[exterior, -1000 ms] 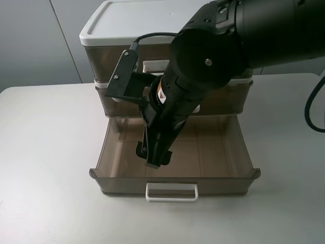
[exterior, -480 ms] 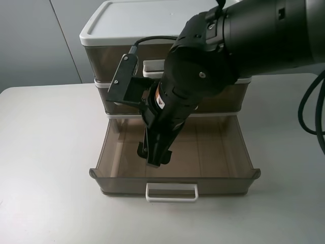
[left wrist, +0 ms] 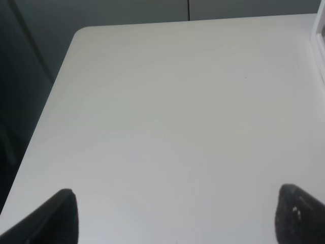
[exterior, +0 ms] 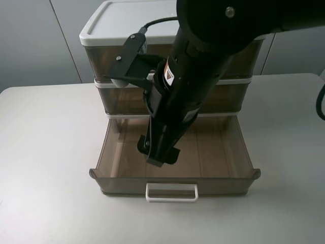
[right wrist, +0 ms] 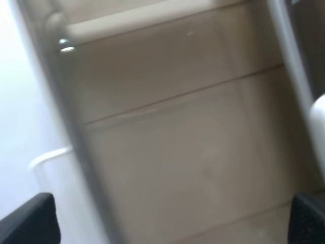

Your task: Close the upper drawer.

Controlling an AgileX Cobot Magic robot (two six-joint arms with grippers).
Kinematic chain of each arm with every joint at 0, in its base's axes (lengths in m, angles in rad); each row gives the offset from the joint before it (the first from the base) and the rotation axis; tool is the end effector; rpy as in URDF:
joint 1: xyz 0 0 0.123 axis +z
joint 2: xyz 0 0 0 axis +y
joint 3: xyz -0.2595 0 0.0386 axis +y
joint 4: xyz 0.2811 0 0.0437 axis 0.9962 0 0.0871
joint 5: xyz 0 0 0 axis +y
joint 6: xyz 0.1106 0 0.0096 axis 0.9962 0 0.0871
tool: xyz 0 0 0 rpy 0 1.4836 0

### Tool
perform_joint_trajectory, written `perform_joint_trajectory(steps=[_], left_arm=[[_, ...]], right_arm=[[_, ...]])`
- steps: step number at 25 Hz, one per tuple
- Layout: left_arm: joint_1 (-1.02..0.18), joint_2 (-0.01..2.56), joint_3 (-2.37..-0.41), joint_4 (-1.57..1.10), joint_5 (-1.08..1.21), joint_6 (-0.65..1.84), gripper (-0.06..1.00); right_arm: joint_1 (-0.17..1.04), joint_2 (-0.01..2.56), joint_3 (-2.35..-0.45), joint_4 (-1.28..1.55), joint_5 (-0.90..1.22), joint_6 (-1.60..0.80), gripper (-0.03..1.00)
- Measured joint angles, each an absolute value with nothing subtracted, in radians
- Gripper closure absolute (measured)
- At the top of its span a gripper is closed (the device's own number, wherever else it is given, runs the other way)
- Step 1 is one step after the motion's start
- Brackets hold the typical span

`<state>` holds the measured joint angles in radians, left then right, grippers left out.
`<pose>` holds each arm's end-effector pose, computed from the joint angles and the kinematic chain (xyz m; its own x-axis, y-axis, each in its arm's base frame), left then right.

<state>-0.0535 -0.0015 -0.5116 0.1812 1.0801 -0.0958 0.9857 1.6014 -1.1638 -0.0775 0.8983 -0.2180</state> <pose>0.0623 0.0143 0.2873 -0.4540 0.0147 -0.8909 -0.0929 0.9936 0.0638 0.2016 0.2921 0.1966 -0.2889 -0.9118 -0.2916 -0.9303 0.3393 -0.1391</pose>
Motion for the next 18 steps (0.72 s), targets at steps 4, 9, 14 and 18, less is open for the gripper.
perform_joint_trajectory(steps=[4, 9, 14, 18], left_arm=[[-0.053, -0.001, -0.512, 0.181, 1.080, -0.096, 0.20], [-0.053, -0.001, -0.512, 0.181, 1.080, -0.096, 0.20], [-0.053, -0.001, -0.512, 0.181, 1.080, -0.096, 0.20], [-0.053, -0.001, -0.512, 0.181, 1.080, -0.096, 0.20]], right_arm=[[0.983, 1.513, -1.164, -0.008, 1.041, -0.187, 0.29], [0.840, 1.388, -1.164, 0.075, 1.187, -0.153, 0.29], [0.522, 1.261, -1.126, 0.119, 1.209, -0.186, 0.29], [0.287, 1.127, -1.078, 0.098, 1.212, -0.184, 0.29]])
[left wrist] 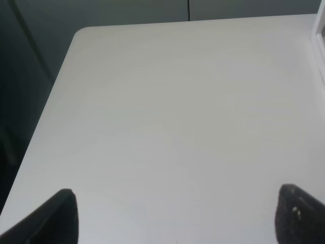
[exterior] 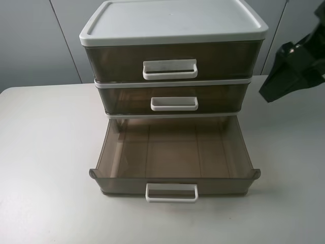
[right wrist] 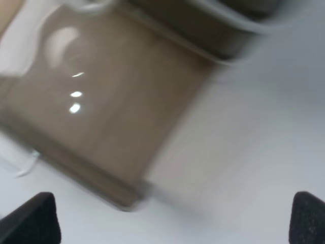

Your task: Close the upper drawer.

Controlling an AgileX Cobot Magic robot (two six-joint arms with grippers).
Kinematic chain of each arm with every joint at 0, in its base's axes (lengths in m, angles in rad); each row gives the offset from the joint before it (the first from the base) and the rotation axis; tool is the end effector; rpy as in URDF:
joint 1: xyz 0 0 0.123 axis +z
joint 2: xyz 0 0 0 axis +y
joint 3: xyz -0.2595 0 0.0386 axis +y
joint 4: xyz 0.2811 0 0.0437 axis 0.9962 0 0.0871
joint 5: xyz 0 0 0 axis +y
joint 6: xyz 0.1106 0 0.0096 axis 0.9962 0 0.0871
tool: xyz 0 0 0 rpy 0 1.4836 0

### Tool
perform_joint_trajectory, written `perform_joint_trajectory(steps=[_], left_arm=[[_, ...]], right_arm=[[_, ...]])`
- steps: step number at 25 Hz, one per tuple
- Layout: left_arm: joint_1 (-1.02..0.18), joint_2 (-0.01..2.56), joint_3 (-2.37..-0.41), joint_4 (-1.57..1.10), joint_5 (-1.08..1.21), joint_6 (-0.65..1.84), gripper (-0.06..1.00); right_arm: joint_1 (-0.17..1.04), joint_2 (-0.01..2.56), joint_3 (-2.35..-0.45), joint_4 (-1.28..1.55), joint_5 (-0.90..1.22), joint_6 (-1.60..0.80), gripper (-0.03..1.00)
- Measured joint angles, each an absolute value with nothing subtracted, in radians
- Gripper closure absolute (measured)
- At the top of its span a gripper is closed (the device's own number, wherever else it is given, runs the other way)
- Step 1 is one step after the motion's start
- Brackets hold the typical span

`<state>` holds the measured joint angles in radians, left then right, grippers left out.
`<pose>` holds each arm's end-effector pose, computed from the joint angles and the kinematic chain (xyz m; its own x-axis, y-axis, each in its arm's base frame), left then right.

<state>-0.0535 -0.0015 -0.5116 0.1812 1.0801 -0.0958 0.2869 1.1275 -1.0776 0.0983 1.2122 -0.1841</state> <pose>0.0623 0.0143 0.2873 -0.4540 0.0147 -0.8909 -0.0929 0.9936 0.0638 0.2361 0.0803 0.3016 -0.8274 -0.3988 -0.3954 -0.4441 0.8956 0.0261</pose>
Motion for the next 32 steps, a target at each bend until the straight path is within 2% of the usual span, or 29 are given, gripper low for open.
perform_joint_trajectory(steps=[3, 6, 13, 22, 26, 32], left_arm=[[-0.053, -0.001, -0.512, 0.181, 1.080, -0.096, 0.20], [-0.053, -0.001, -0.512, 0.181, 1.080, -0.096, 0.20], [-0.053, -0.001, -0.512, 0.181, 1.080, -0.096, 0.20], [-0.053, -0.001, -0.512, 0.181, 1.080, -0.096, 0.20], [-0.053, -0.001, -0.512, 0.181, 1.080, -0.096, 0.20], [-0.053, -0.001, -0.512, 0.181, 1.080, -0.096, 0.20]], right_arm=[[0.149, 1.018, -1.028, 0.012, 1.214, -0.117, 0.29], [0.069, 0.894, -0.972, -0.017, 1.217, -0.077, 0.29], [0.045, 0.587, -0.888, -0.049, 1.219, -0.032, 0.29], [0.045, 0.207, -0.588, -0.037, 1.110, 0.023, 0.29], [0.014, 0.044, -0.523, -0.019, 1.087, 0.025, 0.29], [-0.072, 0.000, -0.512, -0.008, 1.089, 0.011, 0.29]])
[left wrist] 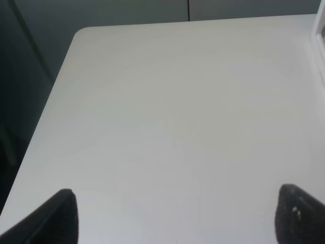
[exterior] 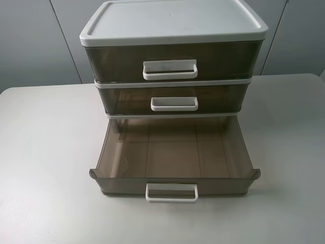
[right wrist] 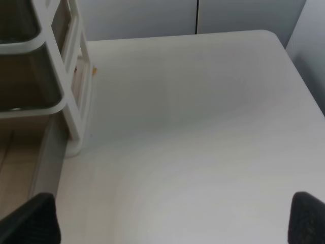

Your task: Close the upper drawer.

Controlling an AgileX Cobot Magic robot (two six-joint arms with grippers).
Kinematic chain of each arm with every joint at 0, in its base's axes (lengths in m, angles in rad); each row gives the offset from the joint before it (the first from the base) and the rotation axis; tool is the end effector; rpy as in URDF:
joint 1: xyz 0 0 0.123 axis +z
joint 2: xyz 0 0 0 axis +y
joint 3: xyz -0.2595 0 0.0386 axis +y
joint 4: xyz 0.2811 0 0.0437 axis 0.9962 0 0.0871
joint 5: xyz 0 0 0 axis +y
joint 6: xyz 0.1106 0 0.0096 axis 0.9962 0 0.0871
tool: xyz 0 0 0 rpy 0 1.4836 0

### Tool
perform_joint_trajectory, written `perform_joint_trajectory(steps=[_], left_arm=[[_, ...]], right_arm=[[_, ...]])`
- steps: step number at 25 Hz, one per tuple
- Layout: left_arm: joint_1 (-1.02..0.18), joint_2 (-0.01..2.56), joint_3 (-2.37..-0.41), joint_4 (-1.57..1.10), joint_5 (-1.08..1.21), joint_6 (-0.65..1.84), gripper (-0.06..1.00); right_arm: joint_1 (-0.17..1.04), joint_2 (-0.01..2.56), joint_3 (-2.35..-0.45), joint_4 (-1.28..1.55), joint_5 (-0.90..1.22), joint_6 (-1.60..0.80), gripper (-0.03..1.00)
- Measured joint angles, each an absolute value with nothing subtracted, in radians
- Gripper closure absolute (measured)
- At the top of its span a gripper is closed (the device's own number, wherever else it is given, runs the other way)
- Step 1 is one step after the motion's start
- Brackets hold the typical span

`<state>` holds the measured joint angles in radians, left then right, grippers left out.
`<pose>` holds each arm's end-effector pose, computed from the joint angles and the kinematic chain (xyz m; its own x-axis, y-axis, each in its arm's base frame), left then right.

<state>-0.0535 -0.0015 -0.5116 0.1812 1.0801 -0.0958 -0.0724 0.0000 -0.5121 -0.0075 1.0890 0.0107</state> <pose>0.0623 0.0143 0.2873 -0.4540 0.0147 -0.8909 -0.0929 0.9936 0.0638 0.0618 -0.0052 0.2852 -0.4685 0.0412 -0.8825 0.0816 0.9967 0.0032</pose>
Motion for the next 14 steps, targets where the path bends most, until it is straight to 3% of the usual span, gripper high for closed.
perform_joint_trajectory(steps=[14], left_arm=[[-0.053, -0.001, -0.512, 0.181, 1.080, -0.096, 0.20]], right_arm=[[-0.072, -0.001, -0.512, -0.008, 1.089, 0.010, 0.29]])
